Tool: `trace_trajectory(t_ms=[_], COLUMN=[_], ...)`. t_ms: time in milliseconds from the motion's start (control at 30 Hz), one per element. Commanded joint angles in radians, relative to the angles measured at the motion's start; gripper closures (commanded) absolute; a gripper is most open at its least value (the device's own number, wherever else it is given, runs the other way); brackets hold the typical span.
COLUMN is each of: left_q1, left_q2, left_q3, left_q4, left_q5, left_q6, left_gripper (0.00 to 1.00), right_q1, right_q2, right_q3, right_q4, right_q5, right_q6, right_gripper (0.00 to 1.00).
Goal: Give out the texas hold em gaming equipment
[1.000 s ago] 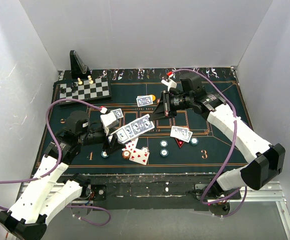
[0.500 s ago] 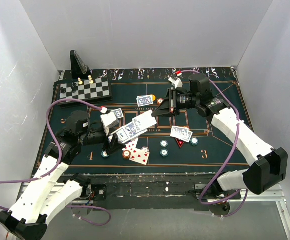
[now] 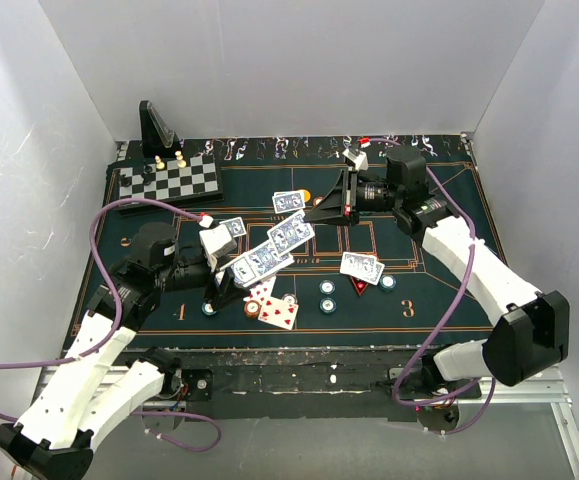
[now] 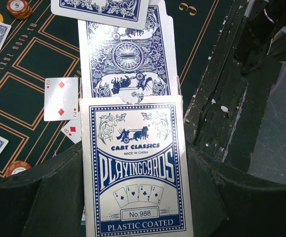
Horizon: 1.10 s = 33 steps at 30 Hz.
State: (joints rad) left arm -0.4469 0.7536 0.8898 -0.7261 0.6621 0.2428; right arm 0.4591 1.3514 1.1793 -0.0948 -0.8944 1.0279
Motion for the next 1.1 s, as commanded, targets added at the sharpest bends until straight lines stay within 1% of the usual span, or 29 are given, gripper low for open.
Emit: trace_trajectory(t_ms=[0, 200, 367, 533, 900, 967, 1067], left_q1=[0.005, 0.005, 0.005, 0.005, 0.010, 0.011, 0.014], left_q2=[-0.019, -0.019, -0.019, -0.023, -0.039, -0.042, -0.042], left_q3=[-0.003, -0.006, -0.008, -0.011, -0.035, -0.048, -0.061], left_q4=[0.007, 0.008, 0.007, 0.004, 0.001, 0.001, 0.008], left_q5=[0.008, 0.008, 0.010, 0.008, 0.007, 0.008, 0.013], left_q6=[0.009, 0.012, 0.012, 0.012, 0.013, 0.016, 0.015], left_gripper=[1.00, 1.00, 1.00, 1.00, 1.00, 1.00, 1.00], right_q1=[-0.008, -0.014, -0.034, -0.046, -0.063, -0.065, -0.063], right_q2=[0.015, 0.011, 0.023, 0.063, 0.284, 0.288, 0.278], right_q3=[-0.009, -0.027, -0.033, -0.044, -0.040, -0.032, 0.006], right_q4=[0.084, 0.072, 0.159, 0.194, 0.339, 0.328, 0.154], right_q5=[-0.031, -0.025, -0.034, -0.035, -0.044, -0.040, 0.009], right_q6=[0.040, 0.035, 0.103, 0.121, 0.164, 0.152, 0.026], right_gripper=[0.99, 0.99, 0.99, 0.99, 0.99, 0.99, 0.99])
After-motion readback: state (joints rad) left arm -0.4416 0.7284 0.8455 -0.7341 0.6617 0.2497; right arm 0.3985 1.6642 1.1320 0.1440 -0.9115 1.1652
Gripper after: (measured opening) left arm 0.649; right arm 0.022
